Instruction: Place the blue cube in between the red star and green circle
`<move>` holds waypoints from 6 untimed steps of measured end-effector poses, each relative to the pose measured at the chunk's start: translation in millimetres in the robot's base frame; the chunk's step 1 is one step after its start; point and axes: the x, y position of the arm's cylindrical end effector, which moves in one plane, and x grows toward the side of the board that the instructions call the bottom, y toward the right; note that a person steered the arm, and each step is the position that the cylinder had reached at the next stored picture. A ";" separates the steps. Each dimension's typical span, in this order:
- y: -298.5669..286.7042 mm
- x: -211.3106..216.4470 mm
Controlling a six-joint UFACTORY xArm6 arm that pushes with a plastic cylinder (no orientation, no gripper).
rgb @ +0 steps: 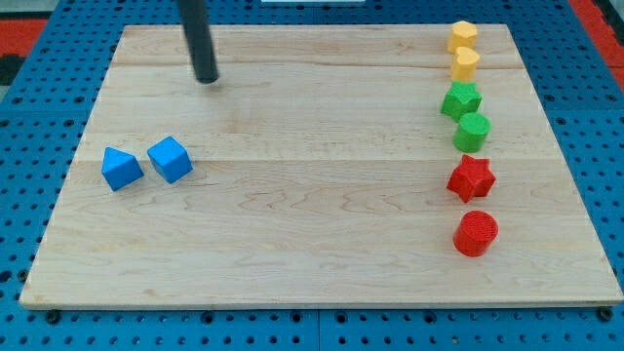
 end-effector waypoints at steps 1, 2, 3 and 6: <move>-7.4 40.3; -29.9 80.1; -32.7 109.3; -5.0 177.1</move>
